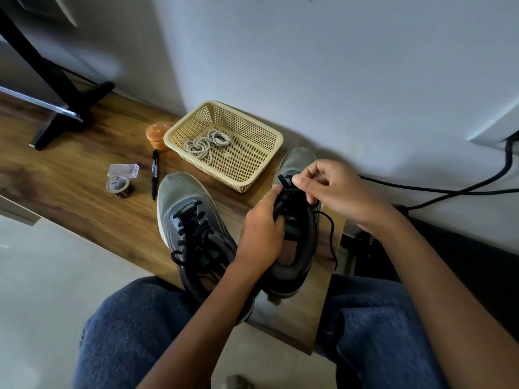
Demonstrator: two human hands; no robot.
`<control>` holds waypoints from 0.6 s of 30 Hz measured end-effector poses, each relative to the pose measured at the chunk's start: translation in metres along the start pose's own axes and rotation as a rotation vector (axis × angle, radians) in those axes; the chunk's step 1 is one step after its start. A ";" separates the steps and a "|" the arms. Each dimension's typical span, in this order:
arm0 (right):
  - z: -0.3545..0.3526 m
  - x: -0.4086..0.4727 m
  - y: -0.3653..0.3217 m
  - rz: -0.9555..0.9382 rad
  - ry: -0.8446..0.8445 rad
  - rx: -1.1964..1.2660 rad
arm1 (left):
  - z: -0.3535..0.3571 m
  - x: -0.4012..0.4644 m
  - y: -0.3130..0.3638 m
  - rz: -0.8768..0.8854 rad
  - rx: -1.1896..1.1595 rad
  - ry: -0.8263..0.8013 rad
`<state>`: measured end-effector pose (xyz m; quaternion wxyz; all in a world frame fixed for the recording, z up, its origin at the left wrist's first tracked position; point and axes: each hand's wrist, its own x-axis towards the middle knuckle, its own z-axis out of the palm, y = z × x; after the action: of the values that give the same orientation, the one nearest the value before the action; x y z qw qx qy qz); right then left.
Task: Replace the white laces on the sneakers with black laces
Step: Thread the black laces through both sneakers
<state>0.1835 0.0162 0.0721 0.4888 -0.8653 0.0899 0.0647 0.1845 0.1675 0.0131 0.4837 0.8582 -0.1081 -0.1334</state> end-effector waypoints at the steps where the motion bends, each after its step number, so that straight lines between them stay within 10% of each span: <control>1: 0.000 0.000 0.000 0.012 0.013 -0.074 | 0.001 0.000 0.000 -0.006 0.004 0.009; 5: 0.003 0.000 -0.004 0.043 0.045 -0.200 | 0.003 0.002 0.000 -0.021 0.035 0.037; 14: 0.007 0.001 -0.012 0.046 0.137 0.414 | 0.000 0.004 0.001 -0.008 0.108 0.003; 18: 0.003 0.004 -0.008 0.075 0.155 -0.149 | -0.002 0.004 0.003 -0.021 0.099 -0.027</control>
<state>0.1887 0.0222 0.0761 0.4121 -0.8976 0.1548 0.0226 0.1888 0.1661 0.0161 0.4378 0.8803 -0.1118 -0.1445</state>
